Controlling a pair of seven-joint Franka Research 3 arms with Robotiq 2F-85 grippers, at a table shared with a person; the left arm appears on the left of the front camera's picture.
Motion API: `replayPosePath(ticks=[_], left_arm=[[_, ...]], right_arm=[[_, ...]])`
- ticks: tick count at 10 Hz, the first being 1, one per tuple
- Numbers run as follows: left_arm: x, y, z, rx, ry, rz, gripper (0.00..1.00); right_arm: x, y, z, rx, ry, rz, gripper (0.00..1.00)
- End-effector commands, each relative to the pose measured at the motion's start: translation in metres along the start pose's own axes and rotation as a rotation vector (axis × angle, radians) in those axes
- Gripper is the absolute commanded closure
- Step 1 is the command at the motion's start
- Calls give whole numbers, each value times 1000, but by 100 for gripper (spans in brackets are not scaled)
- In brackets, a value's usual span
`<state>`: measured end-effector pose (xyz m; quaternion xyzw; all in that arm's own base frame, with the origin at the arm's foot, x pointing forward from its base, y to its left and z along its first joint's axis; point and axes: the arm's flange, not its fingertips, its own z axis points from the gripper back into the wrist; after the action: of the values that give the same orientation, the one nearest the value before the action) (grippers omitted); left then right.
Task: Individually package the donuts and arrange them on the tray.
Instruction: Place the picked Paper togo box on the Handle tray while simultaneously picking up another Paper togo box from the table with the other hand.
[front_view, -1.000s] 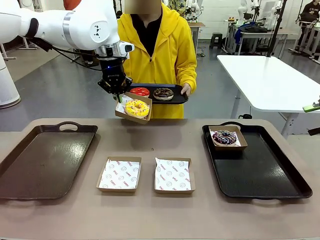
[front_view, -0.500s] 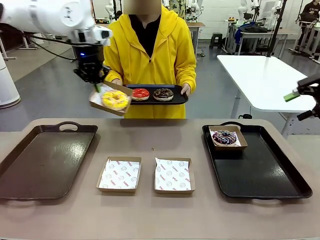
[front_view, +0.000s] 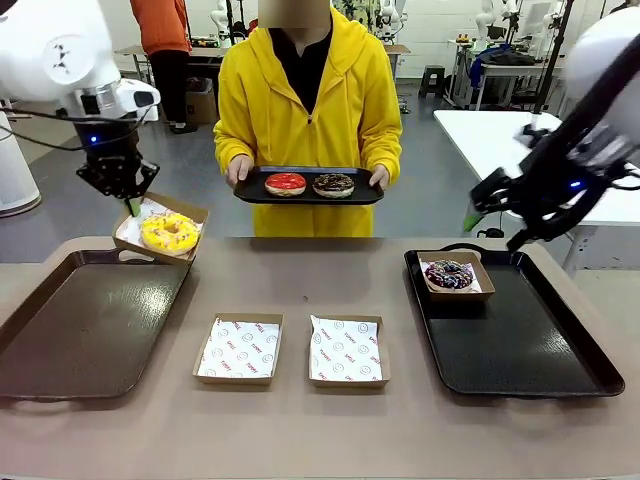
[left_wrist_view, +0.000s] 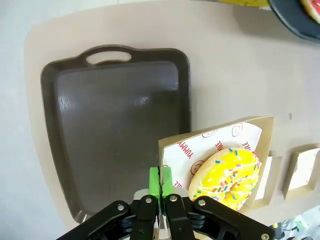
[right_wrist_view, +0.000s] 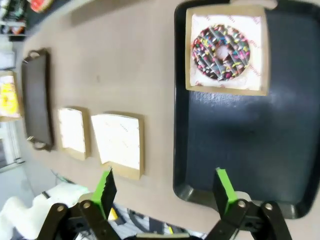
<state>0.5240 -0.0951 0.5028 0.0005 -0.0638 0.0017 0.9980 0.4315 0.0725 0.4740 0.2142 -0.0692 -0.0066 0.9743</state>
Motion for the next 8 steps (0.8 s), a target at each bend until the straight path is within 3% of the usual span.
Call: replayPosePath(ticks=[1, 4, 8], left_arm=[[-9, 26, -11, -48, -20, 14, 99], [-5, 48, -25, -60, 9, 36, 99], [-5, 38, -20, -27, 10, 45, 99]], right_arm=[[9, 10, -30, -87, 0, -18, 0], [11, 12, -49, -63, 17, -20, 0], [7, 18, -47, -70, 22, 7, 0]])
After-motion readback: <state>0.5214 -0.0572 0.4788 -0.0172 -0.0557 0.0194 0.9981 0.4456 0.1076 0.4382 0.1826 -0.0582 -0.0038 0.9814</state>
